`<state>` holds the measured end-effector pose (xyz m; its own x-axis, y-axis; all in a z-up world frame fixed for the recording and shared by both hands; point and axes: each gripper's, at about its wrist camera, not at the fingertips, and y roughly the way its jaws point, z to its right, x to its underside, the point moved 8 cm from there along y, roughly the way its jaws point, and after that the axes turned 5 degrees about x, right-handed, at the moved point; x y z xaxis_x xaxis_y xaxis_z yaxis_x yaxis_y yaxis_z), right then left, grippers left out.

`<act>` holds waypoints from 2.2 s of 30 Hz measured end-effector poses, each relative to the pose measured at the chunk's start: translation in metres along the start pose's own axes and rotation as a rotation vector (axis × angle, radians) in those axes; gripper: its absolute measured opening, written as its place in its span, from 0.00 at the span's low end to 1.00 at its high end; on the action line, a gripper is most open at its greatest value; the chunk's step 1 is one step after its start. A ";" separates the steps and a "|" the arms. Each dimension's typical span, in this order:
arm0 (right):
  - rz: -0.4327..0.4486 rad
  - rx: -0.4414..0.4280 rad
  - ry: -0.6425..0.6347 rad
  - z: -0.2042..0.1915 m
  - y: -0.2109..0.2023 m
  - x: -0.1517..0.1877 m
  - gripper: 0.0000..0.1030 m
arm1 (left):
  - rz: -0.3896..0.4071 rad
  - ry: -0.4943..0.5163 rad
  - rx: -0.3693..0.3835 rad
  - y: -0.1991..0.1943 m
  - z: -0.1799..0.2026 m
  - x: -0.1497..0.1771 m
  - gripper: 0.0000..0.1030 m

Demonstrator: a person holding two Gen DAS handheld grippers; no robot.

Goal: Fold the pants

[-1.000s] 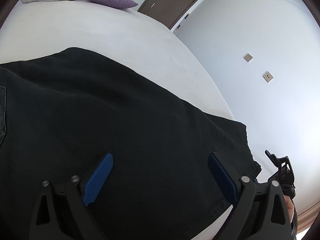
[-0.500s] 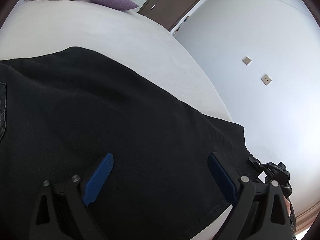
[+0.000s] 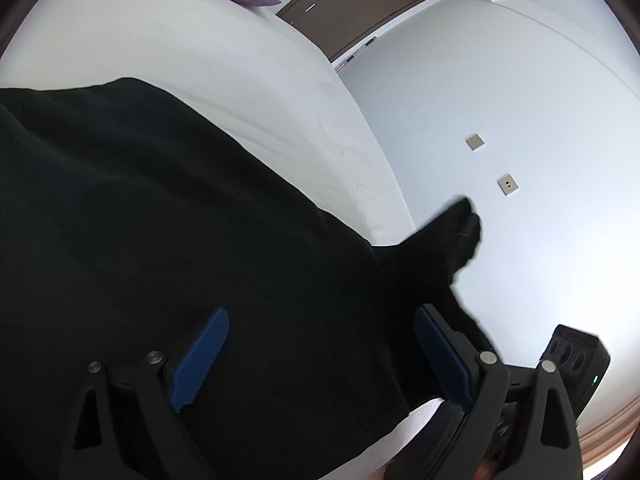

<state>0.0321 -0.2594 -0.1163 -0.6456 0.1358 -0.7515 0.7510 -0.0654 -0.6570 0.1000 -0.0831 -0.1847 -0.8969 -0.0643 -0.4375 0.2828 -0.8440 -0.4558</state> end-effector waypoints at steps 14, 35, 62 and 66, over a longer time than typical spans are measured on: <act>-0.063 -0.041 -0.083 -0.028 0.032 0.032 0.07 | -0.146 -0.090 0.014 0.059 0.012 -0.009 0.73; -0.092 -0.174 -0.308 -0.144 0.049 0.020 0.07 | -0.152 0.000 -0.137 -0.015 -0.034 -0.047 0.06; -0.324 -0.351 -0.277 -0.197 0.115 0.054 0.14 | -0.113 -0.025 -0.242 -0.064 -0.106 -0.046 0.17; -0.375 -0.433 -0.195 -0.159 0.092 0.061 0.14 | -0.075 0.017 -0.331 -0.083 -0.105 -0.048 0.36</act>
<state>0.0837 -0.0994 -0.2134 -0.8598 -0.1142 -0.4977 0.4294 0.3659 -0.8257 0.1551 0.0457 -0.2071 -0.9142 0.0026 -0.4052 0.3143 -0.6268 -0.7130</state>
